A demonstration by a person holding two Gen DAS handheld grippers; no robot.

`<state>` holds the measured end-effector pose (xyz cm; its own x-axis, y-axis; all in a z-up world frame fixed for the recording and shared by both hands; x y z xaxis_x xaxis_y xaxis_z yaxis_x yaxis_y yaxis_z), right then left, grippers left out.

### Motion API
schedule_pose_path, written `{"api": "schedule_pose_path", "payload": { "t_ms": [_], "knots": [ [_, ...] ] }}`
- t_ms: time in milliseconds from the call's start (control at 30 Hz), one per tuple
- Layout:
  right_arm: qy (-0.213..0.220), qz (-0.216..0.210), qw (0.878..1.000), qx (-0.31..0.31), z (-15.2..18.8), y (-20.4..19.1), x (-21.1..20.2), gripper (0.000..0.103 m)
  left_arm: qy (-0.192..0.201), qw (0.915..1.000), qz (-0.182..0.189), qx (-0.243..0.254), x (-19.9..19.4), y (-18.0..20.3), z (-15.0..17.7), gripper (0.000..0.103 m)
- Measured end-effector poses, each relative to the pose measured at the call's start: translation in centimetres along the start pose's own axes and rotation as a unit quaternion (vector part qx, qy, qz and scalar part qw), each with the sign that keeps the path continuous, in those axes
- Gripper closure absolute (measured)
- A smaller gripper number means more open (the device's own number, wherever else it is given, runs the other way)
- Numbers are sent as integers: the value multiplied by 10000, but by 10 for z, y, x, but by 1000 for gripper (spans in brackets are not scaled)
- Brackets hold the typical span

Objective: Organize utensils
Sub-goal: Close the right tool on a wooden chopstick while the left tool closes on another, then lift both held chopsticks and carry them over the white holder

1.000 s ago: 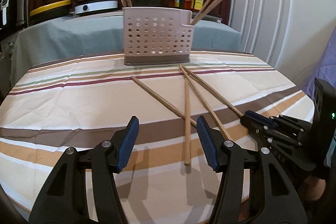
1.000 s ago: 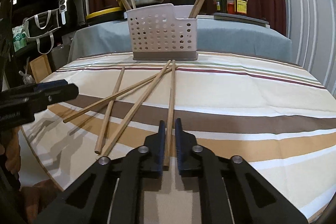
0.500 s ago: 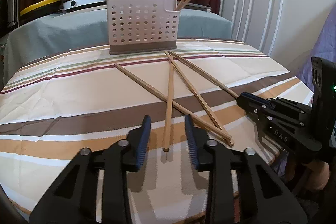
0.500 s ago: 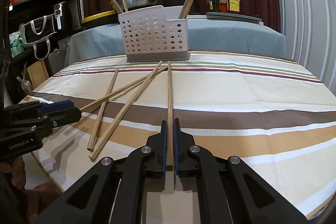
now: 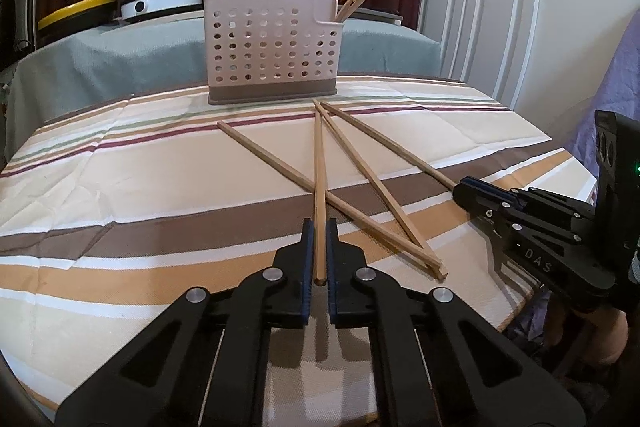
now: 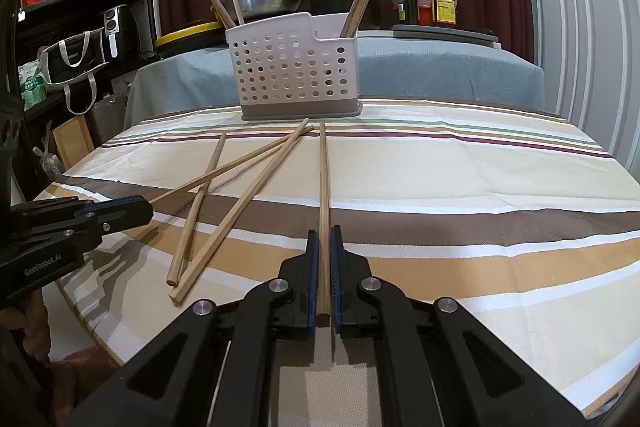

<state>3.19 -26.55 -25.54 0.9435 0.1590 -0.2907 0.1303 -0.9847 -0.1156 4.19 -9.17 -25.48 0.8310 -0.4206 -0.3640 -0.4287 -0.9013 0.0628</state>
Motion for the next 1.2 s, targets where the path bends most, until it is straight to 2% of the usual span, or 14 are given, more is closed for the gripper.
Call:
{"api": "schedule_pose_path", "payload": {
  "t_ms": [367,833,1200],
  "knots": [
    [234,95,9997,-32,-18,3,-8,97,383,9991,-87,146,-18,-2,-21,97],
    [840,142,9962,-181,-68,0,-35,97,924,9955,-198,64,-43,-11,-65,97],
    [1138,115,9933,-153,-105,-4,-50,97,1316,9909,-269,5,-65,-16,-102,97]
  ]
}}
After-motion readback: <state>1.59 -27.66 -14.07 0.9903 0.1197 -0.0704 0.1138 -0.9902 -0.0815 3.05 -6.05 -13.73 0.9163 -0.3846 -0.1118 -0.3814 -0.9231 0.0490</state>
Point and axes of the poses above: each gripper's, at about its wrist camera, not at the fingertips, and x roughly the way its jaws point, y to its right, z to its underside, the point moved 4 cm from there along x, roughly the way its jaws point, and after that the axes turned 15 degrees about y, right-handed, at the moved point
